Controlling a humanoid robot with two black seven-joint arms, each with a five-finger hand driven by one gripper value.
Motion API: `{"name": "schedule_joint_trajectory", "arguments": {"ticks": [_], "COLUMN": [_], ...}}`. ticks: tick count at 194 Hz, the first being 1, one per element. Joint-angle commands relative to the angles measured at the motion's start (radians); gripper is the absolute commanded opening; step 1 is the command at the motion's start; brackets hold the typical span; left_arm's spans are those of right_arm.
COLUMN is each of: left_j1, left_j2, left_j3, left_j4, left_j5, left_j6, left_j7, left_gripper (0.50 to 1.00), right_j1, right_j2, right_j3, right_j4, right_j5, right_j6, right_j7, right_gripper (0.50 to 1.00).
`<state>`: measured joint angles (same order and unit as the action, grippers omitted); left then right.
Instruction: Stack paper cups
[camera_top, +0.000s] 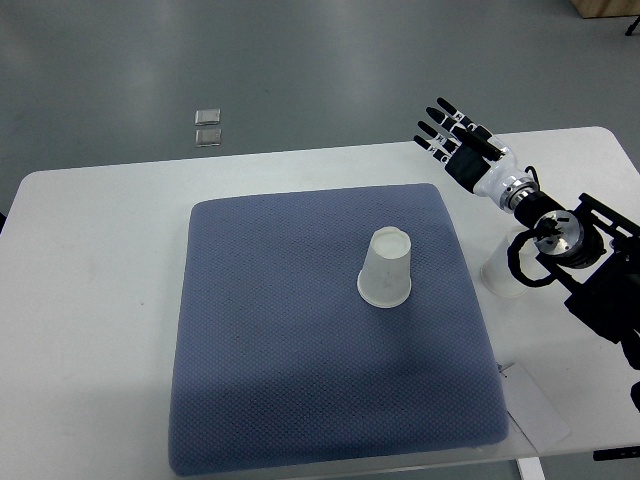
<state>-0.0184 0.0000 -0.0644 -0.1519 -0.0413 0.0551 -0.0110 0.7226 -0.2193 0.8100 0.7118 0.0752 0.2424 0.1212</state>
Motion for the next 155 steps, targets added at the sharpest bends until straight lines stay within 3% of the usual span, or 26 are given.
{"name": "schedule_joint_trajectory", "arguments": {"ticks": [1, 155], "left_j1": [0.000, 0.002], "left_j2": [0.000, 0.000], "left_j3": [-0.002, 0.000], "left_j4": [0.000, 0.009], "left_j5": [0.000, -0.002], "left_j6": [0.000, 0.002], "left_j7": [0.000, 0.000], "left_gripper": [1.000, 1.000], "right_j1": [0.000, 0.020], "right_j2": [0.000, -0.029], "right_j3": [0.000, -0.009], "right_j4": [0.002, 0.012], "right_j5": [0.002, -0.002], "right_j6": [0.000, 0.005], "right_j7": [0.000, -0.014], "right_gripper": [0.915, 0.915]}}
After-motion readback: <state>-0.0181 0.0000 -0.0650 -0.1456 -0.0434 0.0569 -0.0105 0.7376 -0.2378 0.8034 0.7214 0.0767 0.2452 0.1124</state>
